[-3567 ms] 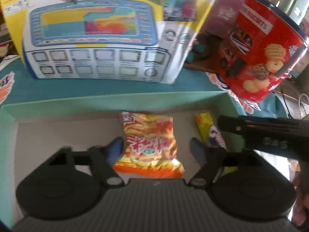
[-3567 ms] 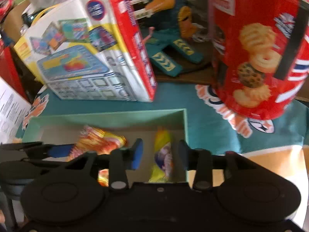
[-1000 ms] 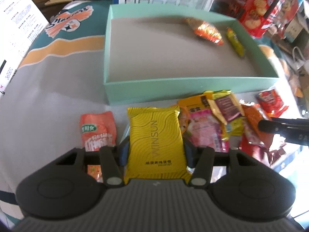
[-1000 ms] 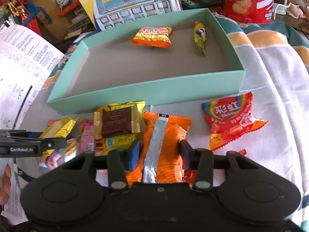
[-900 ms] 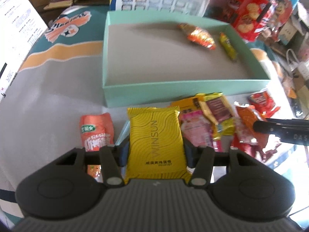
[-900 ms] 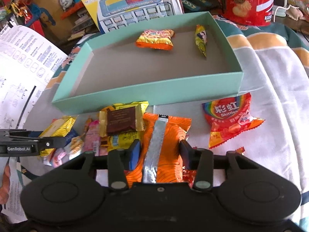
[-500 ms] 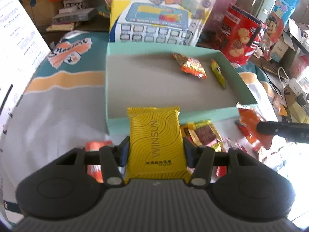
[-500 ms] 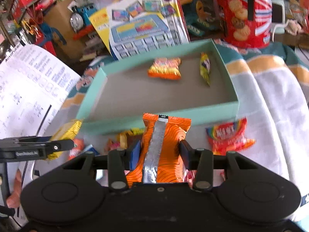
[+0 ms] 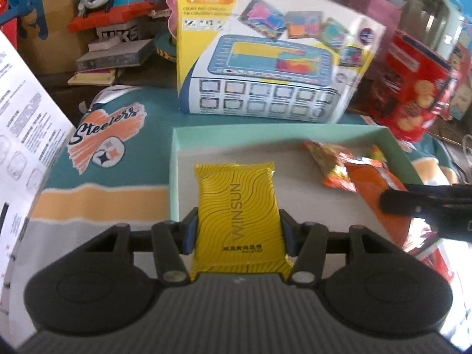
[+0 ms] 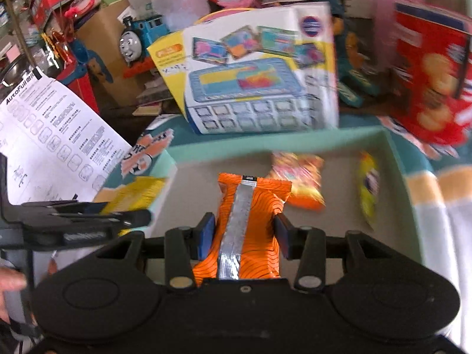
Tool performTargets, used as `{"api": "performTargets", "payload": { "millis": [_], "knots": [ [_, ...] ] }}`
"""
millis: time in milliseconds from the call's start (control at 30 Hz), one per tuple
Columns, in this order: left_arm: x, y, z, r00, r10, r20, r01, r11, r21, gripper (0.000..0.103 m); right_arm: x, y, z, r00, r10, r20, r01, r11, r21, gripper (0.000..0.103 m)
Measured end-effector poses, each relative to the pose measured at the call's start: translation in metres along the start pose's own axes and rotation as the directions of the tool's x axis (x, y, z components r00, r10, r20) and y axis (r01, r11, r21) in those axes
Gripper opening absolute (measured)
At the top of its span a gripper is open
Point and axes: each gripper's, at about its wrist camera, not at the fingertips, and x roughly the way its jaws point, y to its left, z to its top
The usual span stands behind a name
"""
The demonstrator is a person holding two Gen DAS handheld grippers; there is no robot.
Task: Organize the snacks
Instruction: 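Carry both packs into the teal box and open both tools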
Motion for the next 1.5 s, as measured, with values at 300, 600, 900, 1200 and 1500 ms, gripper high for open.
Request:
{"api": "performTargets", "payload": {
  "millis": [300, 600, 900, 1200, 1500],
  "knots": [
    [0.068, 0.007, 0.030, 0.999, 0.025, -0.044, -0.025, 1.000, 0.013, 0.054, 0.098, -0.001, 0.035, 0.998, -0.004, -0.069, 0.004, 1.000, -0.002, 0.043],
    [0.094, 0.010, 0.026, 0.997, 0.050, -0.065, -0.049, 0.999, 0.019, 0.074, 0.124, -0.025, 0.023, 0.995, -0.044, -0.093, 0.048, 0.998, 0.038, 0.048],
    [0.041, -0.001, 0.025, 0.999, 0.049, -0.006, -0.048, 0.998, 0.032, 0.100, 0.062, -0.012, 0.025, 0.999, 0.042, 0.021, -0.044, 0.997, 0.068, 0.103],
    [-0.029, 0.012, -0.011, 0.998, 0.055, 0.012, -0.055, 0.998, 0.002, 0.103, -0.012, 0.008, -0.004, 0.999, 0.037, 0.037, -0.039, 0.997, 0.065, 0.103],
    [-0.060, 0.047, -0.097, 0.996, 0.054, -0.073, -0.060, 0.994, -0.090, 0.103, -0.044, 0.040, -0.063, 0.998, 0.058, 0.026, -0.058, 0.998, 0.010, 0.103]
  ]
}}
